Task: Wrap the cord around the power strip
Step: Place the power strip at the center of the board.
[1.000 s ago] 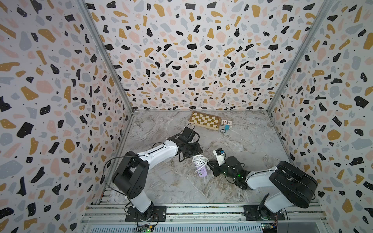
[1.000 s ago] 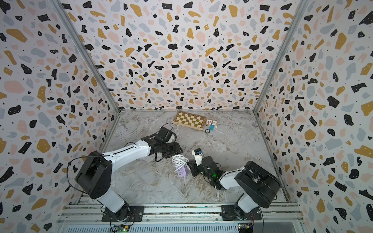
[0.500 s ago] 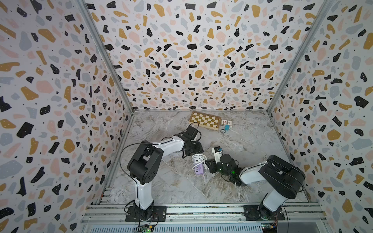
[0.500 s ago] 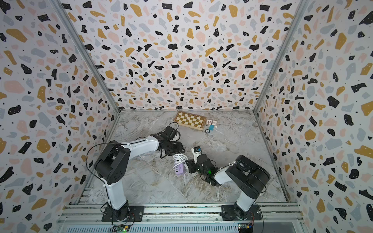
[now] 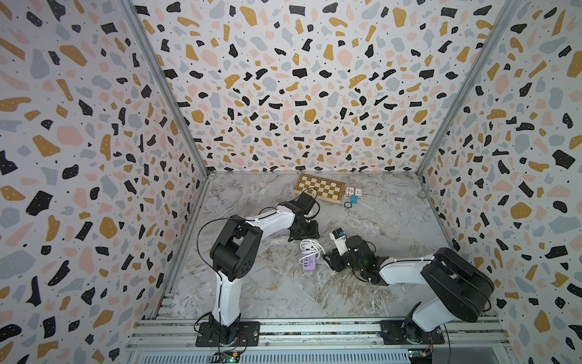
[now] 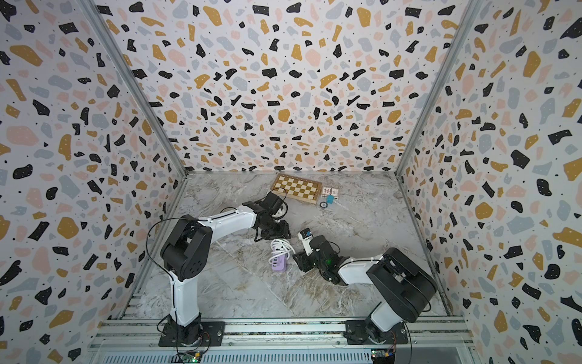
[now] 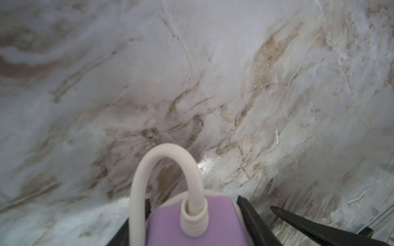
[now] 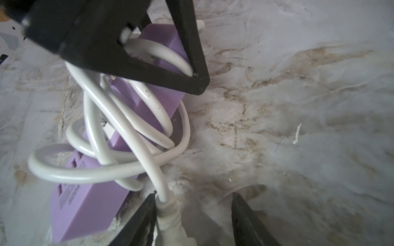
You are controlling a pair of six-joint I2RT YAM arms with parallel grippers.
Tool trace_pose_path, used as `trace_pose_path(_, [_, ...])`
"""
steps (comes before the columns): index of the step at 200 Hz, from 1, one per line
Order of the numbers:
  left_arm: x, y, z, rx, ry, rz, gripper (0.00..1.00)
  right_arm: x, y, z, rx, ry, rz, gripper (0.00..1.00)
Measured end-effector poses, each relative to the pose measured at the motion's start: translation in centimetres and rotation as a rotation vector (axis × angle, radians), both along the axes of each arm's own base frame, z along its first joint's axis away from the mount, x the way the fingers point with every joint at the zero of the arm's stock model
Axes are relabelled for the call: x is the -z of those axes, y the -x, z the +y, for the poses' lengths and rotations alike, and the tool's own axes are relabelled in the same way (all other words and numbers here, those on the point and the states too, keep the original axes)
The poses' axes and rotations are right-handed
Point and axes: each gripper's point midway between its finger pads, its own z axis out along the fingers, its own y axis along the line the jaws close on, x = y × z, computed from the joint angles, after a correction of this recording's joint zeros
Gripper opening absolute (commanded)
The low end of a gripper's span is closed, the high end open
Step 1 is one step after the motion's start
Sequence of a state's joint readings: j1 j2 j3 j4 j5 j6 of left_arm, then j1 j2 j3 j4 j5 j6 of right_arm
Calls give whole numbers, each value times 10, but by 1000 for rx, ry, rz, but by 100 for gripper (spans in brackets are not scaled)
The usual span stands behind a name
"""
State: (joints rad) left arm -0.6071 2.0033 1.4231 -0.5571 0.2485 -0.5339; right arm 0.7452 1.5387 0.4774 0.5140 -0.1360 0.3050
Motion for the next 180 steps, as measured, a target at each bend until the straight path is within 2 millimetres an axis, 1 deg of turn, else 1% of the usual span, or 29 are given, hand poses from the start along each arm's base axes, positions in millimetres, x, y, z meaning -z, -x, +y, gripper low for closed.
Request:
trace_pose_path(22, [0, 0, 0, -1, -8, 5, 0, -4, 1, 1, -44, 10, -32, 59])
trace_pose_path(36, [1, 0, 0, 0, -15, 9, 0, -11, 0, 2, -64, 1, -57, 59])
trace_pose_path(50, [1, 0, -1, -3, -23, 12, 0, -24, -2, 4, -78, -23, -91, 58])
trace_pose_path(70, [1, 1, -1, -8, -32, 13, 0, -48, -5, 9, -98, -81, -155, 56])
trace_pose_path(81, [1, 1, -1, -18, -36, 16, 0, -59, -7, 13, -108, -116, -183, 52])
trace_pose_path(96, [1, 2, -1, -32, -43, 18, 0, -67, -7, 20, -128, -158, -201, 44])
trace_pose_path(111, [2, 2, 0, -51, -49, 22, 0, -65, -7, 27, -146, -190, -190, 33])
trace_pose_path(128, [2, 2, 0, -74, -55, 30, 0, -53, -8, 33, -153, -209, -153, 22])
trace_pose_path(137, [2, 2, 0, -84, -61, 34, 0, -47, -10, 34, -146, -221, -135, 18])
trace_pose_path(152, [3, 2, 0, -107, -69, 39, 0, -46, -13, 36, -140, -252, -119, 9])
trace_pose_path(169, [4, 1, 1, -128, -77, 48, 0, -44, -19, 37, -118, -281, -111, 2])
trace_pose_path(180, [5, 1, 2, -147, -82, 56, 0, -45, -21, 37, -93, -315, -100, 0])
